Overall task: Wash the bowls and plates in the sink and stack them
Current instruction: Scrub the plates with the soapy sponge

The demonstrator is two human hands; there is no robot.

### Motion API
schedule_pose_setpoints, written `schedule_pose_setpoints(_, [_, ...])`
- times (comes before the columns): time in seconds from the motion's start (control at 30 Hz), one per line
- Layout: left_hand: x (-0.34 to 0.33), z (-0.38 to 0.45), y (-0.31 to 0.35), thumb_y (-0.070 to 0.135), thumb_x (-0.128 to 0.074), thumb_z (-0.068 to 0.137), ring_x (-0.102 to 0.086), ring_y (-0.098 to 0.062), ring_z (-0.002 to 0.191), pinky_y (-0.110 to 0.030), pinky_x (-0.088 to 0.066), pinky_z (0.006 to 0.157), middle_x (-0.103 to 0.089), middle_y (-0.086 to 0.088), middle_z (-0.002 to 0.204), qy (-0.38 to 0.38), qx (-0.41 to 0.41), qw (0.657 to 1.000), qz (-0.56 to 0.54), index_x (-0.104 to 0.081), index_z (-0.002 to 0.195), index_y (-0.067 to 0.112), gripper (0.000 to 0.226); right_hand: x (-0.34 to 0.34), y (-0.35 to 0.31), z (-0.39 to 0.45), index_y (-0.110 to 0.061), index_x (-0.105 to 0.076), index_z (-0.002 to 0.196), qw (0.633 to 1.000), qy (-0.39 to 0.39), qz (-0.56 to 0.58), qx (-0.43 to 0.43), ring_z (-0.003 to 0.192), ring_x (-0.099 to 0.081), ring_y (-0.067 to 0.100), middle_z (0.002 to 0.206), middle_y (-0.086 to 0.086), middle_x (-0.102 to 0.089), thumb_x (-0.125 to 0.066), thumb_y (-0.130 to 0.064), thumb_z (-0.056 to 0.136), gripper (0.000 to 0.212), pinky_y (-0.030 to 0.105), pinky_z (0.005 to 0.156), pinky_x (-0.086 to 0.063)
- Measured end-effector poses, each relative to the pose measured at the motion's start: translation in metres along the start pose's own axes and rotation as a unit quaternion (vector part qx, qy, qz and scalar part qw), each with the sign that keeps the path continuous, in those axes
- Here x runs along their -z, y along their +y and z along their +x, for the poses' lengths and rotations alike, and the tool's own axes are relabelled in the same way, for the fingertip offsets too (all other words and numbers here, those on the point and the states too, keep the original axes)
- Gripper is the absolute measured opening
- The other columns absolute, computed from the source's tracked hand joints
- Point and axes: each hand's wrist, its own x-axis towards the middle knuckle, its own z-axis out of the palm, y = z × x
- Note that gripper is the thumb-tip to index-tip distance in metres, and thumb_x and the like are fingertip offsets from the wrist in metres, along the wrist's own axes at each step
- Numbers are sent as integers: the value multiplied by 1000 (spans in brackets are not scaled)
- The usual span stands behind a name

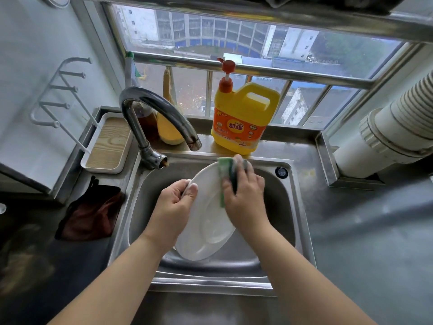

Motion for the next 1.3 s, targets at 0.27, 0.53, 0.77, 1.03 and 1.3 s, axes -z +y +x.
schedule_pose_setpoints(0.27, [0, -4, 1, 17, -47, 99, -51, -23, 68, -30, -44, 58, -58, -11, 73, 25, 23, 997, -72, -63, 81, 8, 26, 1, 8, 10, -32, -19, 150, 998, 24, 61, -6, 136, -19, 21, 155, 0, -23, -45, -40, 97, 60, 35, 112, -18])
schedule_pose_setpoints(0.53, [10, -5, 0, 26, -48, 96, -55, -20, 78, -33, -48, 70, -62, -9, 85, 44, 46, 979, -196, -65, 86, 16, 22, -4, 47, 6, -42, -37, 135, 878, 16, 380, -292, 101, -57, 20, 118, 1, -57, -53, -36, 93, 46, 47, 95, -48])
schedule_pose_setpoints(0.77, [43, -6, -12, 46, -92, 47, -68, -17, 82, -27, -58, 71, -71, -7, 93, -87, 114, 971, -190, -75, 91, 20, 54, 12, 55, 3, -41, -45, 126, 913, 44, 365, -178, 102, -57, 16, 116, -4, -57, -59, -32, 81, 48, 34, 84, -50])
schedule_pose_setpoints(1.03, [34, 22, 18, 23, -63, 88, -62, -13, 68, -20, -53, 61, -66, -7, 81, -151, 104, 981, -67, -66, 91, 6, 17, 29, 35, 6, -51, -35, 133, 987, -56, 147, 44, 113, -40, 9, 126, -8, -38, -63, -25, 88, 60, 22, 95, -39])
schedule_pose_setpoints(1.3, [-4, 1, 5, 10, -48, 98, -60, -11, 59, -22, -49, 55, -66, -2, 68, -54, 45, 997, -32, -65, 85, 5, 21, -2, -5, -8, -29, -27, 148, 990, 36, -53, 123, 130, -15, 17, 144, -1, -18, -35, -53, 95, 59, 39, 111, -24])
